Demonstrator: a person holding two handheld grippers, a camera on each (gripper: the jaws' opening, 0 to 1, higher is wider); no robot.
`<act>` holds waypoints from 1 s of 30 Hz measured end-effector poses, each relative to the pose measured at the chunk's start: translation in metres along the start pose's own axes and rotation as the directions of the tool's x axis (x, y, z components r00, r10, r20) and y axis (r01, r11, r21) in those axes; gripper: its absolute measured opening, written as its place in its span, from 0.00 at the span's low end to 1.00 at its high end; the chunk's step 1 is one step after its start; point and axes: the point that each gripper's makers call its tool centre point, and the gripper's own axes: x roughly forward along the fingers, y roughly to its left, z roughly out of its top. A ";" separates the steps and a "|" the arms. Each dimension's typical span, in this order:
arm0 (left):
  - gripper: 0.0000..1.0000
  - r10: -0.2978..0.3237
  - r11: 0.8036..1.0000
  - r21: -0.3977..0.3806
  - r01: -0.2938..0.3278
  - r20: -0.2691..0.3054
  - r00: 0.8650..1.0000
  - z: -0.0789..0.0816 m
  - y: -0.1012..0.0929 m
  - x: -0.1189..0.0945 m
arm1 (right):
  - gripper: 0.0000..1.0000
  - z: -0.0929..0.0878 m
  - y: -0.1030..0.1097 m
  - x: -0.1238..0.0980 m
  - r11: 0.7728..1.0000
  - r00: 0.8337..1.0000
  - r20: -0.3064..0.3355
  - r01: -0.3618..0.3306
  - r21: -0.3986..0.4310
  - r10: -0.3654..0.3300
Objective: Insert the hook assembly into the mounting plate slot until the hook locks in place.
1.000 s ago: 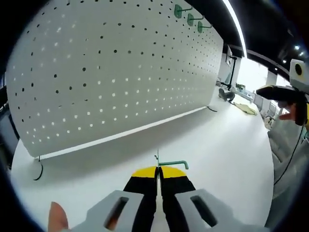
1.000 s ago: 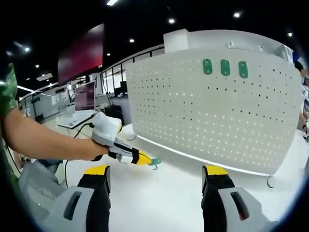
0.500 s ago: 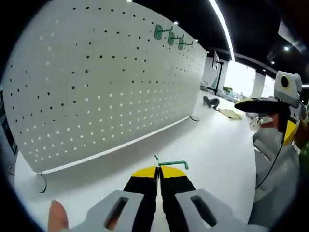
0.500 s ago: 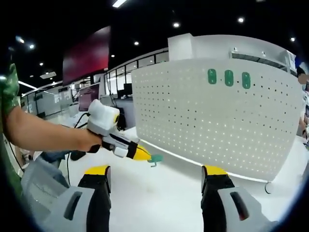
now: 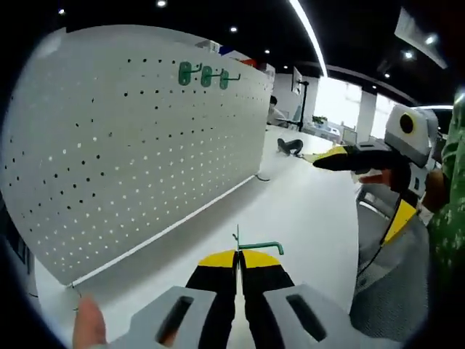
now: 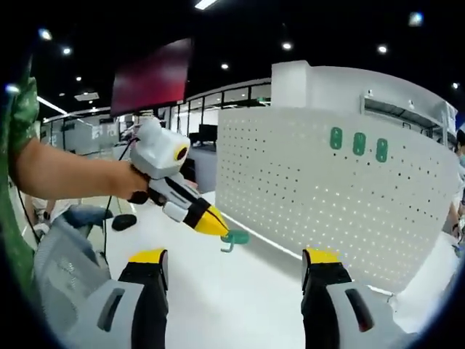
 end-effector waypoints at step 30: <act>0.02 -0.066 0.996 0.054 0.073 -0.117 0.991 0.020 -0.045 -0.029 | 0.53 0.004 0.017 -0.011 0.917 0.999 -0.037 -0.012 -0.398 -0.004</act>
